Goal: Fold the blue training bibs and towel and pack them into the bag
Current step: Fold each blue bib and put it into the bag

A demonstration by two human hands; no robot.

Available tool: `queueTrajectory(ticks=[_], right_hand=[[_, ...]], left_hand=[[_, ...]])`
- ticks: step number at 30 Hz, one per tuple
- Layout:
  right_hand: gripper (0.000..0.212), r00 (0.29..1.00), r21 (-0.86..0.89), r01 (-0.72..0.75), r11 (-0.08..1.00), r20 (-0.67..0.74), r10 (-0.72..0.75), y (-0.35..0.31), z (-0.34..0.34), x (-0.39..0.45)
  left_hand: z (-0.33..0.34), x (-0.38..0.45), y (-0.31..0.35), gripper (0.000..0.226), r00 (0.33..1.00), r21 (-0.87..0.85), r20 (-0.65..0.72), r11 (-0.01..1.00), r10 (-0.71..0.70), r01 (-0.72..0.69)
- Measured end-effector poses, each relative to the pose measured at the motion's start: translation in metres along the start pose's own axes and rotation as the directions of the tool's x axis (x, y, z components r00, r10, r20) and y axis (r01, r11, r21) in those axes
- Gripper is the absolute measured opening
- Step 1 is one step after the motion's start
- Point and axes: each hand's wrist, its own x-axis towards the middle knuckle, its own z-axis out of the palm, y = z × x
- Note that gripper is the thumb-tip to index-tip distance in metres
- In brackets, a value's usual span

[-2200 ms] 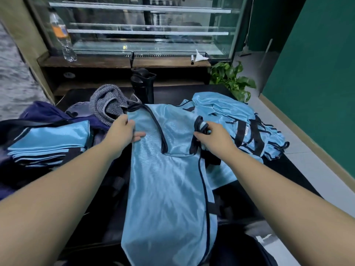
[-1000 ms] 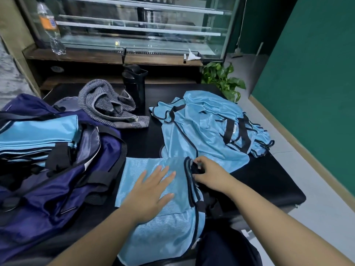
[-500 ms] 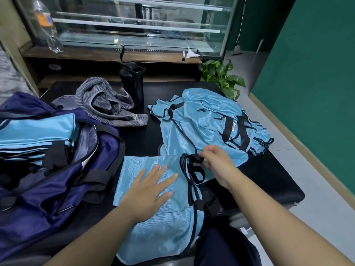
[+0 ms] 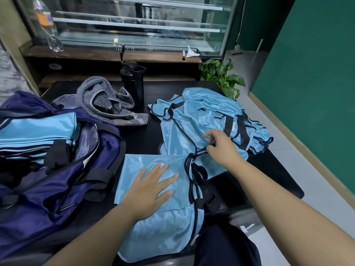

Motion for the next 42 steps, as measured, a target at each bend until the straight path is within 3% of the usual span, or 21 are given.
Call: queueTrajectory(ticks=[3, 7, 12, 15, 18, 21, 24, 26, 29, 31, 34, 38, 42], right_hand=[[0.030, 0.989, 0.209, -0.056, 0.976, -0.123, 0.083, 0.002, 0.011, 0.004], [0.028, 0.948, 0.515, -0.277, 0.811, 0.008, 0.318, 0.000, 0.022, 0.005], [0.031, 0.979, 0.169, -0.201, 0.965, 0.013, 0.202, 0.011, 0.014, 0.002], [0.044, 0.979, 0.066, -0.166, 0.984, 0.128, 0.156, 0.012, 0.011, -0.002], [0.037, 0.967, -0.018, -0.152, 0.988, 0.203, 0.152, -0.004, 0.015, -0.008], [0.036, 0.979, -0.178, 0.077, 0.981, 0.198, -0.041, -0.026, 0.024, -0.014], [0.037, 0.947, -0.310, 0.255, 0.916, 0.269, -0.173, -0.046, 0.038, -0.016], [0.045, 0.922, -0.408, 0.292, 0.865, 0.362, -0.140, -0.051, 0.048, -0.010], [0.047, 0.877, -0.532, 0.232, 0.815, 0.476, 0.061, -0.053, 0.051, 0.003], [0.052, 0.820, -0.549, 0.166, 0.819, 0.539, 0.194, -0.054, 0.044, 0.013], [0.053, 0.757, -0.590, 0.175, 0.788, 0.592, 0.276, -0.058, 0.033, 0.019], [0.042, 0.786, -0.602, 0.149, 0.784, 0.554, 0.276, -0.052, 0.029, 0.020], [0.031, 0.904, -0.601, 0.160, 0.783, 0.408, 0.129, -0.053, 0.021, 0.025]], left_hand=[[0.000, 0.000, 0.000, 0.046, 1.000, -0.006, -0.002, 1.000, 0.001, -0.001], [0.001, 0.000, 0.000, 0.048, 1.000, -0.015, -0.009, 1.000, -0.005, 0.005], [0.001, 0.000, 0.000, 0.054, 1.000, -0.019, -0.013, 1.000, 0.001, -0.001], [0.001, 0.000, 0.000, 0.059, 1.000, -0.033, -0.010, 0.999, 0.006, -0.006], [0.001, 0.001, -0.001, 0.060, 1.000, -0.033, 0.001, 0.999, 0.027, -0.027], [-0.007, 0.003, -0.002, 0.050, 0.999, -0.120, 0.017, 0.992, 0.044, -0.041], [-0.027, 0.017, -0.011, 0.041, 0.984, -0.123, -0.154, 0.990, -0.084, 0.066], [-0.042, 0.028, -0.028, 0.046, 0.944, -0.011, -0.232, 0.971, -0.235, 0.239], [-0.061, 0.041, -0.053, 0.055, 0.915, 0.116, -0.013, 0.909, -0.402, 0.401], [-0.071, 0.047, -0.062, 0.043, 0.907, 0.132, 0.093, 0.908, -0.411, 0.397], [-0.081, 0.054, -0.066, 0.019, 0.920, 0.232, 0.144, 0.916, -0.366, 0.328], [-0.091, 0.057, -0.072, 0.014, 0.944, 0.248, 0.139, 0.933, -0.300, 0.260], [-0.112, 0.055, -0.078, 0.018, 0.960, 0.205, -0.087, 0.938, -0.267, 0.279]])
